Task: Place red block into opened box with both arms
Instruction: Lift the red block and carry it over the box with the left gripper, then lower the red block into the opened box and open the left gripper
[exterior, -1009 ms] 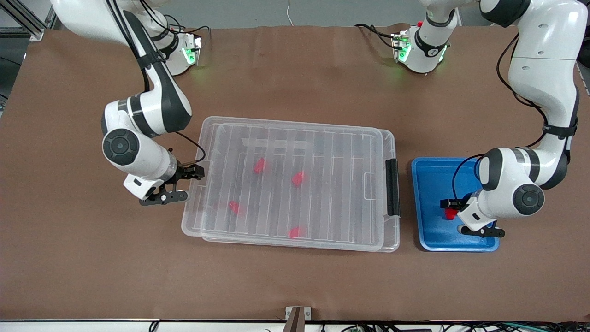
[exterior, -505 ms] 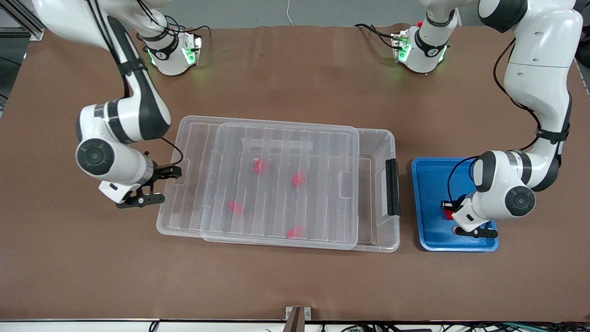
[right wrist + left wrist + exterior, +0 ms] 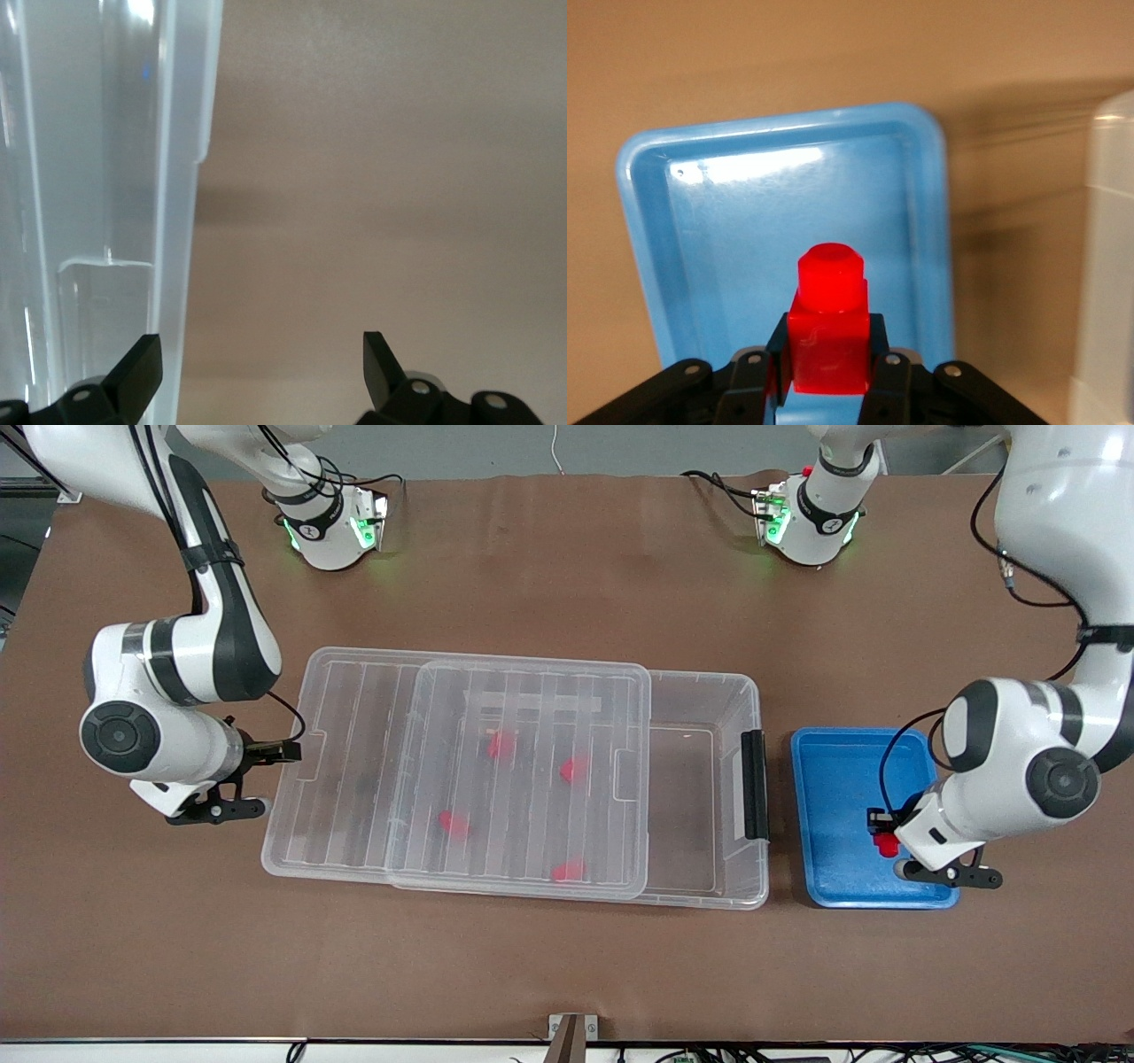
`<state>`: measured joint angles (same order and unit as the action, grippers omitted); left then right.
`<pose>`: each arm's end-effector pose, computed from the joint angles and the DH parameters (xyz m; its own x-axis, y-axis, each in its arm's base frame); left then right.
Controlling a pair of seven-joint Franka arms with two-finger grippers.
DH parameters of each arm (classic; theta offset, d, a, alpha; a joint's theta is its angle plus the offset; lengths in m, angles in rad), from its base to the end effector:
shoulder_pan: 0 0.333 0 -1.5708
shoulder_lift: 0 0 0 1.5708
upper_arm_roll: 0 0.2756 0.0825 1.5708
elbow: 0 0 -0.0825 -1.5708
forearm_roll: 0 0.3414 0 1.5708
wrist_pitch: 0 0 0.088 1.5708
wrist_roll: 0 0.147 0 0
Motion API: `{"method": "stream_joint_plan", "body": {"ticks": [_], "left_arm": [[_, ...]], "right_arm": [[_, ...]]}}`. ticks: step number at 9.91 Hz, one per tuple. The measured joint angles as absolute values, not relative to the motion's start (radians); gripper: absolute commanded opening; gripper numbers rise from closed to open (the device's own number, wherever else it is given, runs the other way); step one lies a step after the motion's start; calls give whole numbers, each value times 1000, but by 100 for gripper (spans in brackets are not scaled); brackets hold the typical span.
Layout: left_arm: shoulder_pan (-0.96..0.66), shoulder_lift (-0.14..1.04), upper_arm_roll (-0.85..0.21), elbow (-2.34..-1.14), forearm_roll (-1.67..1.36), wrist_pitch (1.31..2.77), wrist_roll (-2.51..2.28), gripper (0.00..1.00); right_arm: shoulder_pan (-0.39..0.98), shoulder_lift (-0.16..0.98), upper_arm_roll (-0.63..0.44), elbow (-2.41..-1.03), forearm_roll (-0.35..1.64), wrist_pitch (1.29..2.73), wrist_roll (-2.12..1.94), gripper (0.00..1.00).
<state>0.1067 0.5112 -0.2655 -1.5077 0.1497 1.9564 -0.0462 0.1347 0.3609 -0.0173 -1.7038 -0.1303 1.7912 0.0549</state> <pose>0.6263 -0.0660 0.3159 0.9890 -0.1416 -0.0432 -0.1421 -0.9898 -0.0093 0.5577 0.0500 0.3083 0.9604 0.0865 -0.2648 0.1258 -0.9828 0.1352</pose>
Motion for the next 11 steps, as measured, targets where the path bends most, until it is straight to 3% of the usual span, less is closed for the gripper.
{"method": "stream_joint_plan", "body": {"ticks": [2, 5, 7, 11], "left_arm": [[104, 466, -389, -1450, 151, 1833, -183, 0], [50, 494, -512, -1446, 172, 1826, -428, 0], [-43, 563, -516, -1479, 273, 1896, -612, 0], [-88, 667, -515, -1634, 304, 2157, -714, 0]], "right_arm": [[135, 361, -16, -1701, -133, 1791, 55, 100], [137, 357, -10, -1665, -133, 1789, 56, 100], [133, 304, -13, -1600, -128, 1749, 65, 100], [66, 13, -39, -1569, -78, 1624, 65, 100]]}}
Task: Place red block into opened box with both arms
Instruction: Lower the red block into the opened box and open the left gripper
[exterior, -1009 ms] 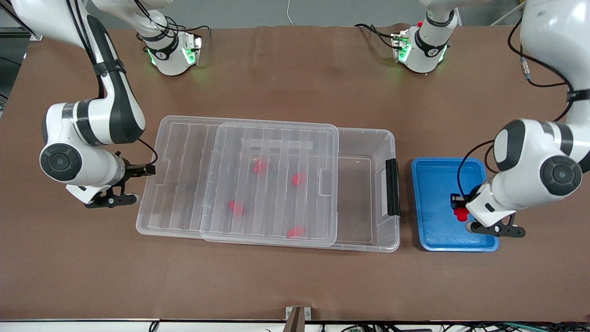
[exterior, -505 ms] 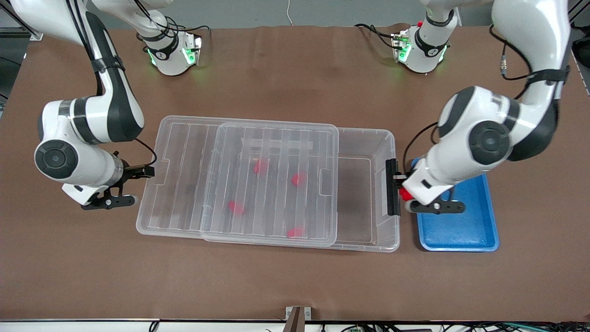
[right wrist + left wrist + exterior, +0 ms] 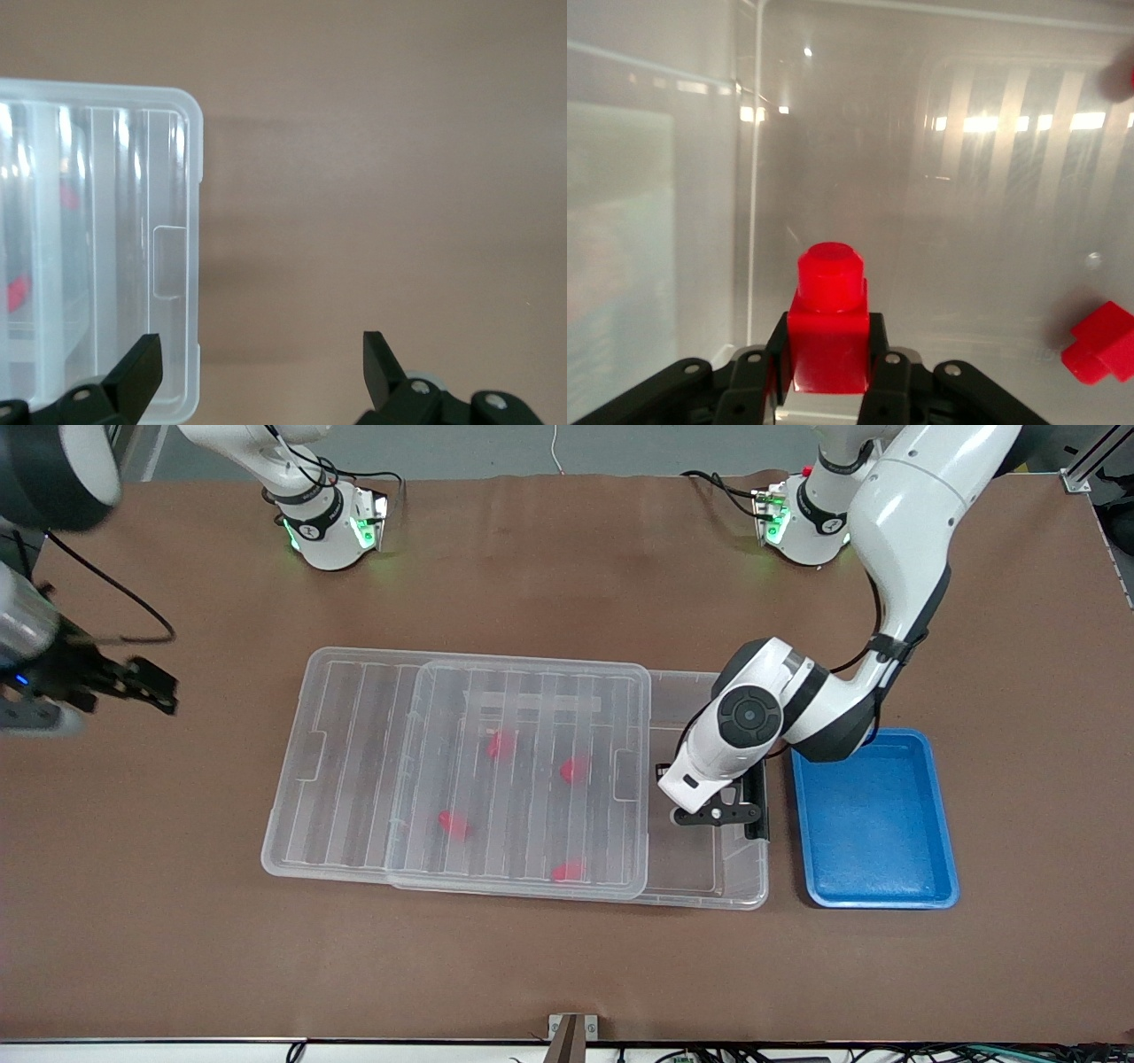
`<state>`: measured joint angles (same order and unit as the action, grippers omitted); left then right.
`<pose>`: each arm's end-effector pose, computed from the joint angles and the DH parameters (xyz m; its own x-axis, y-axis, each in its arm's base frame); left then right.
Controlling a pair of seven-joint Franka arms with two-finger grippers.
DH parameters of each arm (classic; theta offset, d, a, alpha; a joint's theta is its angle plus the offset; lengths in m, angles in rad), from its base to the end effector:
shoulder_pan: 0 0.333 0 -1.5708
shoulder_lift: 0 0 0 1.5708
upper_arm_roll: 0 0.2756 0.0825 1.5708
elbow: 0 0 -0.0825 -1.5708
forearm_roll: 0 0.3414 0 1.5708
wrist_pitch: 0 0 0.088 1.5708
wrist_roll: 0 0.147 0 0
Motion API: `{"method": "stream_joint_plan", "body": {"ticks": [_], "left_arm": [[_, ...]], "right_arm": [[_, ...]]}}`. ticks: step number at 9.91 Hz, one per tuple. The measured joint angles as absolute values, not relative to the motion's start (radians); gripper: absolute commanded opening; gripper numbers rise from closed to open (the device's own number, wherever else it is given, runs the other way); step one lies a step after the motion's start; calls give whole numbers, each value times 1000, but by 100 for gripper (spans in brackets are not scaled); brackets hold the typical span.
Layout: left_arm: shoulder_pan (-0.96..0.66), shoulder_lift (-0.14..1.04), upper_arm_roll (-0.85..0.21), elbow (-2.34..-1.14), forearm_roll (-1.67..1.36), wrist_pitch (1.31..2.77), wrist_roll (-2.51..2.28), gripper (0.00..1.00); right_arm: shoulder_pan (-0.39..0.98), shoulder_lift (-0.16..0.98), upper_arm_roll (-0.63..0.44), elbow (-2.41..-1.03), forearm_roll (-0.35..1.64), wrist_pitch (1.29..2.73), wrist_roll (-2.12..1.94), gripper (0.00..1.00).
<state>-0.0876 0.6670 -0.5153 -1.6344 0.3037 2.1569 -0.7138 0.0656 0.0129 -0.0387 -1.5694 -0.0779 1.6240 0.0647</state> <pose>0.5369 -0.3140 0.2162 0.9969 0.0194 -0.0761 0.0211 -0.9995 0.0223 0.5225 0.0031 0.5433 0.9984 -0.0335 0.0465 -0.0369 -0.9965 0.0755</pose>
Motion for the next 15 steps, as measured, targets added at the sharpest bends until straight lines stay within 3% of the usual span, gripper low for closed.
{"method": "stream_joint_plan", "body": {"ticks": [3, 4, 5, 6, 9, 12, 15], "left_arm": [[-89, 734, -516, -1666, 306, 2235, -702, 1], [-91, 755, -516, -1666, 315, 2241, -683, 7], [-92, 770, -516, -1666, 321, 2243, -661, 40], [-91, 777, -516, -1664, 322, 2246, -650, 99], [-92, 767, -523, -1641, 329, 2241, -646, 100], [-88, 678, -534, -1569, 330, 2044, -624, 100], [-75, 587, -545, -1548, 330, 1989, -578, 100]], "right_arm": [[60, -44, -126, -1593, -26, 1549, 60, 100], [58, -51, -146, -1605, -15, 1548, 55, 100], [58, -52, -151, -1612, -10, 1555, 54, 100], [58, -52, -151, -1616, -6, 1559, 54, 100], [57, -52, -165, -1623, -2, 1559, 31, 100], [57, -52, -172, -1626, 5, 1566, 14, 100], [57, -52, -172, -1626, 8, 1568, 12, 100]]}}
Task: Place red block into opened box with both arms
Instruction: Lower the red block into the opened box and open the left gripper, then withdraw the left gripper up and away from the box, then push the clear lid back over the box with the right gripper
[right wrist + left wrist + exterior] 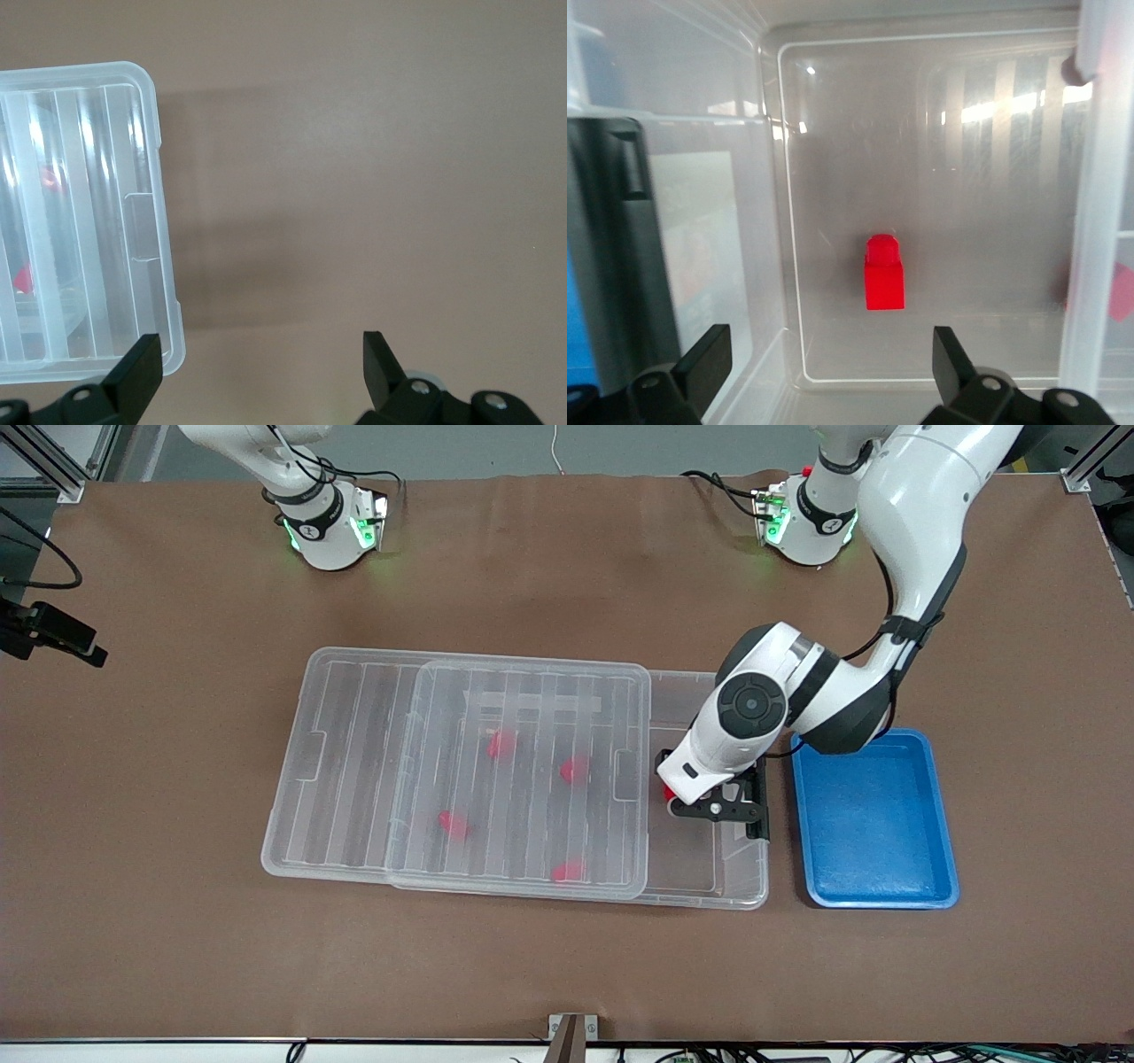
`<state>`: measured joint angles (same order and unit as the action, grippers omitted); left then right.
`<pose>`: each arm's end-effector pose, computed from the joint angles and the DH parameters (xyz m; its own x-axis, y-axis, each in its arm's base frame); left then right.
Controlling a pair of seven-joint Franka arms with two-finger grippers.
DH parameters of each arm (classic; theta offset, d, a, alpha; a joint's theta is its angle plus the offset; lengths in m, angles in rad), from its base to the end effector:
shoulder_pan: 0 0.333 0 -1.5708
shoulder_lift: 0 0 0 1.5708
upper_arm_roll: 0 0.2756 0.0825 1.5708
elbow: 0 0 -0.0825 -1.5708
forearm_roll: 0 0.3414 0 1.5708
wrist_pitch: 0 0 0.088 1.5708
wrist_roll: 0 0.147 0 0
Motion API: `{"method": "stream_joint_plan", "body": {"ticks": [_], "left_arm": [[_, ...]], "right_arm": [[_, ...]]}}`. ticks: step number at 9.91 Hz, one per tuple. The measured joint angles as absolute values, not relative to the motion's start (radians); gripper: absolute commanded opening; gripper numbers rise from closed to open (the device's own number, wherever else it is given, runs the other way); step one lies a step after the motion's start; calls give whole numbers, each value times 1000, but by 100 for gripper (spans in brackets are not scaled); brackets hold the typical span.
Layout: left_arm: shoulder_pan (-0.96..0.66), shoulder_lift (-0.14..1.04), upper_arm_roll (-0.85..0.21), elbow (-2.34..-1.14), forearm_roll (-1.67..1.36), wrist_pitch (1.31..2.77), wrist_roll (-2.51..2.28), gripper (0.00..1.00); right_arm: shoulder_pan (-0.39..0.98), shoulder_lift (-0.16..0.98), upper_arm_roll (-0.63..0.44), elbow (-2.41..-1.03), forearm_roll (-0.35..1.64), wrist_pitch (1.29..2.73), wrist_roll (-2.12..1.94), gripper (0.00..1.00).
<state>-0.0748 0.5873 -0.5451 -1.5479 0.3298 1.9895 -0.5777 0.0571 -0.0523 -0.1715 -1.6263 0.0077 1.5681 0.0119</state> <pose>0.5468 -0.3070 0.2862 0.9921 -0.1178 -0.0439 -0.1192 -0.9924 -0.0301 0.4936 -0.0574 0.5461 0.9921 -0.1257 -0.0069 -0.1258 -0.9919 -0.0165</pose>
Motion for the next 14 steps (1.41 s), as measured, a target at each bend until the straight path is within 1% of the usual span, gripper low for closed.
{"method": "stream_joint_plan", "body": {"ticks": [1, 2, 4, 5, 6, 7, 8, 9, 10, 11, 12, 13, 14], "left_arm": [[-74, 563, -546, -1540, 330, 1980, -575, 100], [-72, 535, -546, -1507, 330, 1936, -575, 100], [-48, 478, -547, -1360, 303, 1739, -571, 100], [-10, 449, -547, -1297, 281, 1669, -529, 100], [42, 413, -546, -1262, 259, 1642, -460, 100], [106, 369, -546, -1247, 234, 1622, -392, 100], [170, 324, -546, -1242, 214, 1588, -336, 100], [215, 288, -546, -1241, 204, 1562, -296, 100], [240, 258, -546, -1240, 201, 1543, -253, 100], [253, 232, -546, -1240, 200, 1518, -209, 100], [262, 213, -545, -1241, 192, 1490, -177, 100], [262, 191, -527, -1249, 165, 1469, -162, 100], [231, 152, -464, -1282, 124, 1460, -147, 100]], "right_arm": [[57, -53, -171, -1624, 8, 1569, 12, 100], [57, -54, -170, -1612, 8, 1569, 11, 100], [57, -55, -169, -1582, 9, 1555, 11, 100], [58, -55, -167, -1580, 10, 1548, 11, 100], [58, -54, -166, -1581, 10, 1546, 11, 100], [59, -54, -166, -1582, 11, 1542, 9, 84], [59, -53, -166, -1588, 11, 1539, -14, 50], [58, -49, -166, -1606, 12, 1540, -46, 23], [59, -31, -166, -1645, 33, 1571, -69, 14], [60, 1, -164, -1705, 63, 1651, -98, 11], [67, 47, -161, -1776, 79, 1766, -161, 3], [75, 105, -159, -1839, 83, 1881, -236, 0], [80, 162, -157, -1873, 87, 1947, -285, 0]]}}
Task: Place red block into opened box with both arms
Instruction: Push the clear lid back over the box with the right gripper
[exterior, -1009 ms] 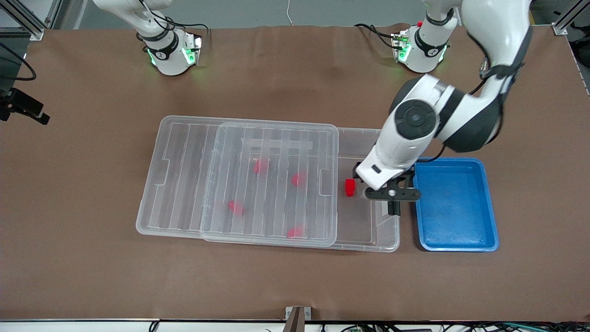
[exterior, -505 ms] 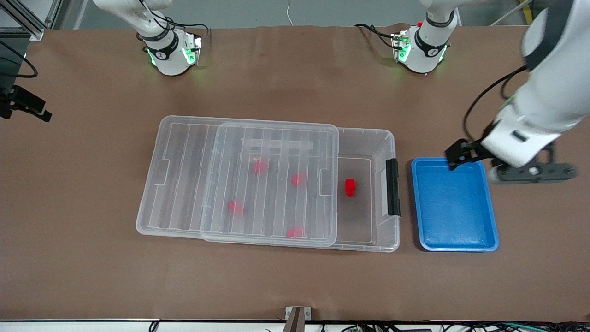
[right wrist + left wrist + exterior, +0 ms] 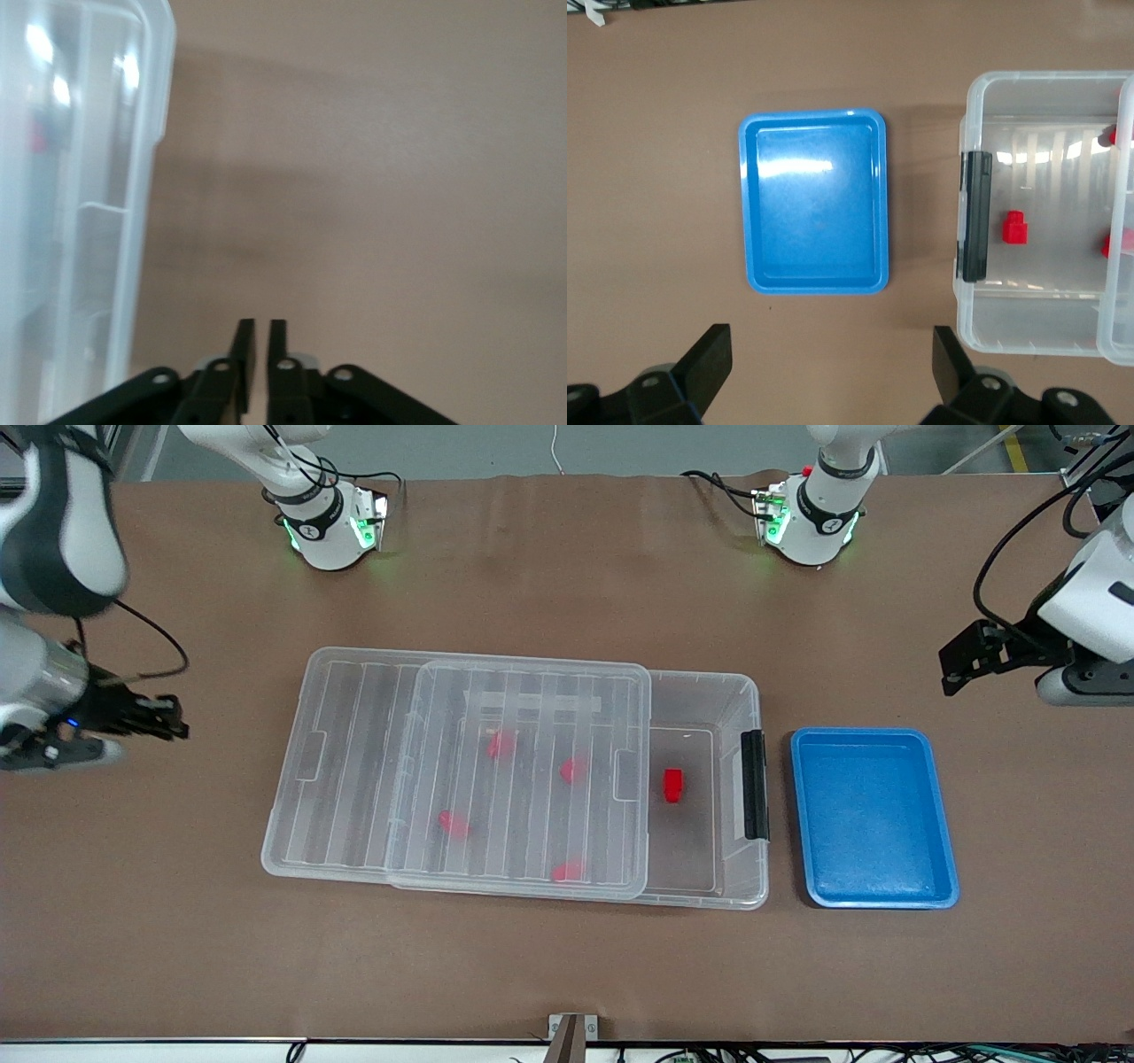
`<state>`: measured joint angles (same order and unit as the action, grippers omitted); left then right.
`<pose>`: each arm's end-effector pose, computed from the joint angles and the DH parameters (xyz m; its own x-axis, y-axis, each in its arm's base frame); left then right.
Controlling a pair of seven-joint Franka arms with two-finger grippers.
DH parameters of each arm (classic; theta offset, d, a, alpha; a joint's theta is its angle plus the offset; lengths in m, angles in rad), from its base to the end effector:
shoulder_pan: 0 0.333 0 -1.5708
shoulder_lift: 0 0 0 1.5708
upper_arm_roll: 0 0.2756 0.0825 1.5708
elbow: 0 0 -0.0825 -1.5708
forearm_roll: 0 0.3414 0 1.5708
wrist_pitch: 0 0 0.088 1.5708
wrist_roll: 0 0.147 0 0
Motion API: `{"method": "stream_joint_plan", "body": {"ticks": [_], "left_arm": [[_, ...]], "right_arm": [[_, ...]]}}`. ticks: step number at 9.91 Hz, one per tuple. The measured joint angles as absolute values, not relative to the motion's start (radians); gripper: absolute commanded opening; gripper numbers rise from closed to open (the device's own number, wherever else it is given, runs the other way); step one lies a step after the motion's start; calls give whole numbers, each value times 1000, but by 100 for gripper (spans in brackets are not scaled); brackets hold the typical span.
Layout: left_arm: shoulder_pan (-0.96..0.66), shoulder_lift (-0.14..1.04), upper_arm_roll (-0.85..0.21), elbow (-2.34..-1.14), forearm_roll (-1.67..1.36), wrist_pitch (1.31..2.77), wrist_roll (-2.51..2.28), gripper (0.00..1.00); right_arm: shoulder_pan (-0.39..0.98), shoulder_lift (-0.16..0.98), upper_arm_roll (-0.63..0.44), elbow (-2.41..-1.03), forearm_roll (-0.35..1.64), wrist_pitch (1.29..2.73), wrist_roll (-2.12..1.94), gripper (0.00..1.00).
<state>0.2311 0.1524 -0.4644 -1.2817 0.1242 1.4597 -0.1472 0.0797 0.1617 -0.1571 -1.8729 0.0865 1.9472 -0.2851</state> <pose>0.5322 -0.0864 0.5843 0.9967 -0.0648 0.0489 -0.0624 -0.9969 -0.0480 0.5422 -0.0312 0.3598 0.9823 0.1746 -0.0676 0.1696 -0.9827 -0.0742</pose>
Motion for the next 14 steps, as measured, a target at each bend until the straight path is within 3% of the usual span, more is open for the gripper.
{"method": "stream_joint_plan", "body": {"ticks": [2, 4, 14], "left_arm": [[87, 53, -259, -1404, 59, 1452, -107, 100], [16, -45, -165, -1542, 47, 1467, -95, 100], [10, -90, -165, -1601, 43, 1472, -37, 100]], "right_arm": [[83, 242, -129, -1882, 100, 1978, -323, 0], [97, 270, -65, -1882, 106, 1988, -323, 0], [133, 305, 70, -1880, 198, 2067, -231, 0]]}}
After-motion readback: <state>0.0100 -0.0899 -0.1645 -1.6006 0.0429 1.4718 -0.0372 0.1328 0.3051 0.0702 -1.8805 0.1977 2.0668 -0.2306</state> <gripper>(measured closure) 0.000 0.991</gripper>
